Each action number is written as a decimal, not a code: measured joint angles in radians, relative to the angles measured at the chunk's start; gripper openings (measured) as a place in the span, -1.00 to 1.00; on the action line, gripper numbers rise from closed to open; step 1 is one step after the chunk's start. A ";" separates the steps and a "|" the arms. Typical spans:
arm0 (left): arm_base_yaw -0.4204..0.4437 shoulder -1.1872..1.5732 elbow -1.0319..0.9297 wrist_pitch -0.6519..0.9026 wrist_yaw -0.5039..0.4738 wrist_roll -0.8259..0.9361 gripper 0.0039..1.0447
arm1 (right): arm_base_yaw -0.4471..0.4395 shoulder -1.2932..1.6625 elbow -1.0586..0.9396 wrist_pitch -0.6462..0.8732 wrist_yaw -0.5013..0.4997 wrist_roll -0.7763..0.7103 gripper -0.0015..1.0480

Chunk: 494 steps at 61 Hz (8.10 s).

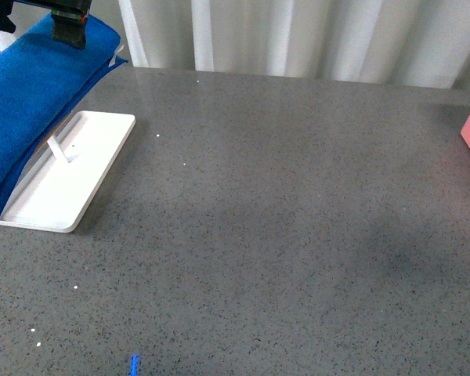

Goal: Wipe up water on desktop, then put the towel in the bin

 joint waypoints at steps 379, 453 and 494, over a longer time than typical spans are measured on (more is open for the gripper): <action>-0.470 -0.165 -0.377 0.766 0.215 -0.548 0.21 | 0.010 1.622 0.605 0.631 -0.643 -0.238 -0.90; -0.003 -1.149 -1.351 0.956 0.084 -0.198 -0.89 | -0.078 1.659 0.586 0.610 -0.547 -0.235 -0.90; -0.003 -1.490 -1.508 0.769 0.084 -0.195 -0.93 | -0.068 1.668 0.586 0.607 -0.537 -0.267 -0.90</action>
